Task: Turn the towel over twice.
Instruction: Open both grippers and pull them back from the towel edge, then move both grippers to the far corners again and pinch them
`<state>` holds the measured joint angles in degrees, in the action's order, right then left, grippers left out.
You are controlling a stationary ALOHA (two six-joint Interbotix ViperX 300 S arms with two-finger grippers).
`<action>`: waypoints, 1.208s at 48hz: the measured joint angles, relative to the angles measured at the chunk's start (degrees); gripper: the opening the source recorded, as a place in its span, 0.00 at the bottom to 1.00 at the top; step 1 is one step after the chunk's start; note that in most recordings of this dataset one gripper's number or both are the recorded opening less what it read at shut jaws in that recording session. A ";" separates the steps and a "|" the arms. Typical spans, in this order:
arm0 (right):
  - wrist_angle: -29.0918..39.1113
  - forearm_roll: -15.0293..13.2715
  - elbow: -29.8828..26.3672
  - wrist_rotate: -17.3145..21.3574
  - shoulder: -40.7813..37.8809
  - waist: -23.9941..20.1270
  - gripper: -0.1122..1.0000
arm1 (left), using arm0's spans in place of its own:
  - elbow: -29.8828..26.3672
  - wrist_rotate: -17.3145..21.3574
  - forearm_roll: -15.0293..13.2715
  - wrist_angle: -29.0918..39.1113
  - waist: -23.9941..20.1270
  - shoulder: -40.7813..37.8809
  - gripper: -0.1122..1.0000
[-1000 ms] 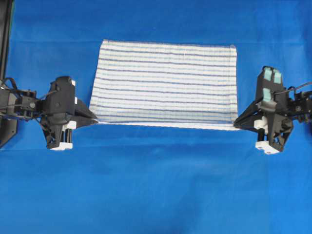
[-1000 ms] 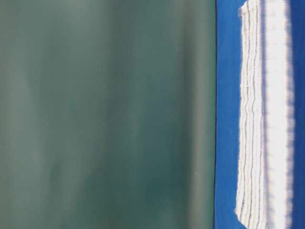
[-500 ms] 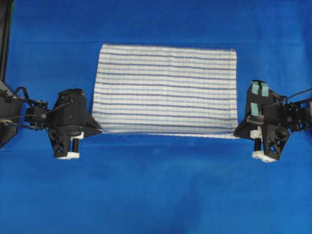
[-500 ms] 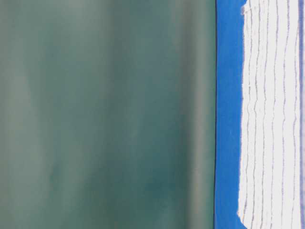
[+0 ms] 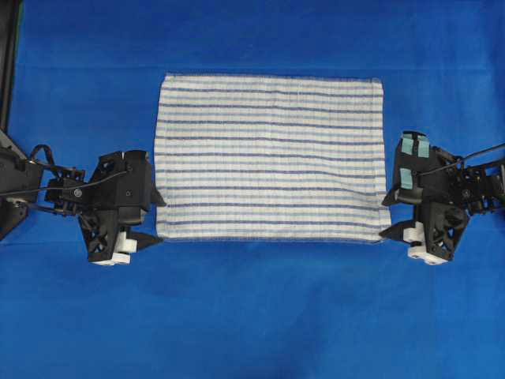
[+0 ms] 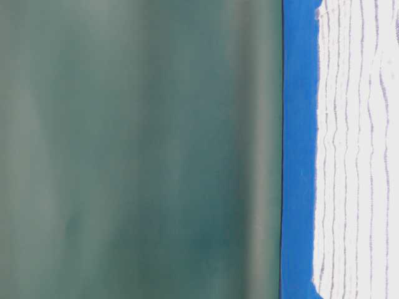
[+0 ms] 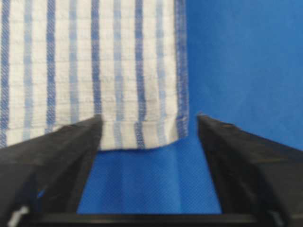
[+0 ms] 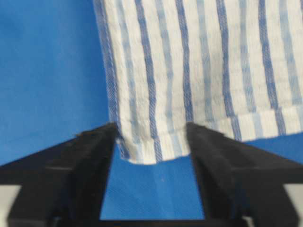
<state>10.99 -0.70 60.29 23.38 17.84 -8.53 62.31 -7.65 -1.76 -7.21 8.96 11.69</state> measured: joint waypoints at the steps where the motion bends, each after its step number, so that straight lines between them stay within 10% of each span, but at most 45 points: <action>1: 0.09 0.00 -0.18 -0.09 0.18 0.00 0.64 | -0.18 0.09 0.00 0.44 0.00 0.44 0.87; 32: 1.23 -13.89 -2.29 -0.35 19.51 5.45 0.64 | -0.09 0.35 0.09 7.29 -3.43 22.24 0.85; 58: 1.32 -15.12 -2.29 -0.44 21.27 10.20 0.64 | 1.85 4.31 0.18 6.77 -8.17 27.60 0.85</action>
<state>12.30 -15.82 58.01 22.94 39.11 1.67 64.16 -3.34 -1.58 -0.44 0.79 39.29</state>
